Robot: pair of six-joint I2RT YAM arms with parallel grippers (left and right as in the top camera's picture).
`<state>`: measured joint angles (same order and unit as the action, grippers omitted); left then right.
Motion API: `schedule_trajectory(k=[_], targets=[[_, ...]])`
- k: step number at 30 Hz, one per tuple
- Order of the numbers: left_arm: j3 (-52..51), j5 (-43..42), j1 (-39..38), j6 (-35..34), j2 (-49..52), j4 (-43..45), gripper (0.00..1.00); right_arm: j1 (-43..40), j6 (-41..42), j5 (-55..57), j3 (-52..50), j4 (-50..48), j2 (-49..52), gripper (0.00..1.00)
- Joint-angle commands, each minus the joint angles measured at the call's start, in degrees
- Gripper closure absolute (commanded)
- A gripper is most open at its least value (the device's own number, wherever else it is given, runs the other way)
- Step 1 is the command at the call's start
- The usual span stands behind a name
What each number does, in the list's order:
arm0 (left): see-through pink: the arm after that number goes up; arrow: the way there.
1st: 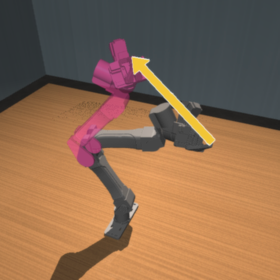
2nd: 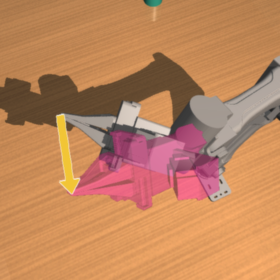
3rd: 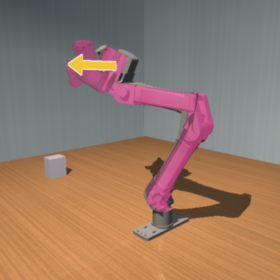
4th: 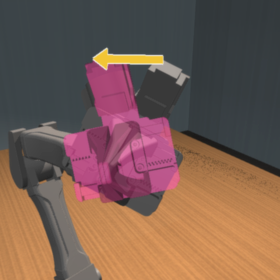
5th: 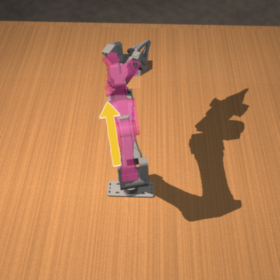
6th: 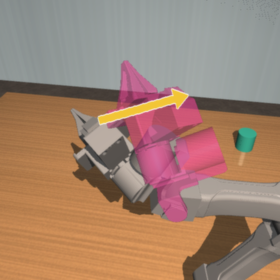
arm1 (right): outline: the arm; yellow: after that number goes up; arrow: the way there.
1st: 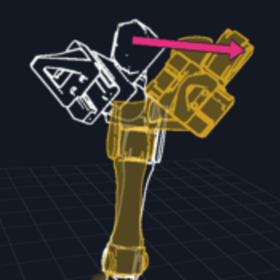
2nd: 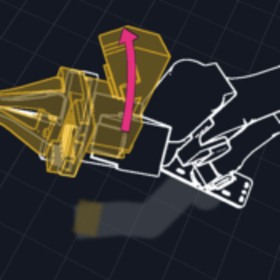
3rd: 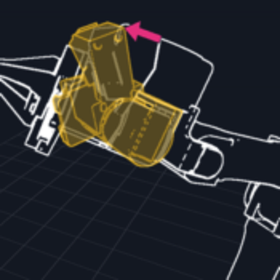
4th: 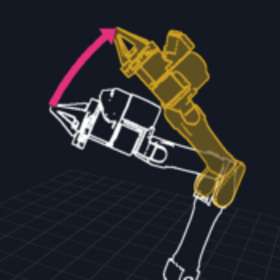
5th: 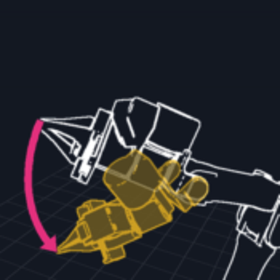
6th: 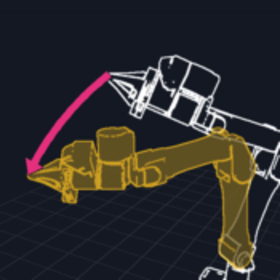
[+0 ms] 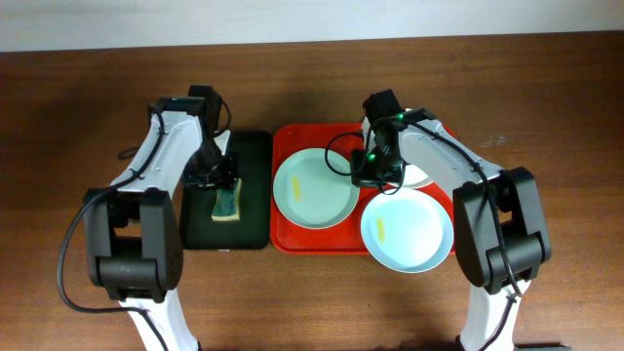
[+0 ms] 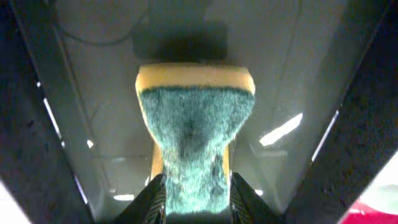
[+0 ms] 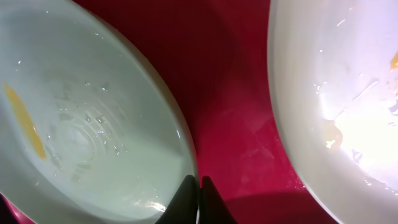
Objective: Clean dirty plates on tray and stack at the side
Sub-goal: 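Lower left gripper and grasp the green-and-yellow sponge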
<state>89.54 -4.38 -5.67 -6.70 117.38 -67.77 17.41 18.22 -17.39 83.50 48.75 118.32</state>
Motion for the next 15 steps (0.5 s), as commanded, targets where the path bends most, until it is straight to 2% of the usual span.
schedule_trajectory(k=[1, 15], targets=[[-2.6, 0.3, 0.0, -0.1, 0.4, 1.4, 0.68, 0.6, 0.7, 0.5, -0.5, -0.2, 0.6, 0.96], [-7.1, 0.3, 0.0, -0.1, 0.4, 7.2, 0.71, 0.6, 0.7, 0.5, -0.5, -0.2, 0.6, 0.96]])
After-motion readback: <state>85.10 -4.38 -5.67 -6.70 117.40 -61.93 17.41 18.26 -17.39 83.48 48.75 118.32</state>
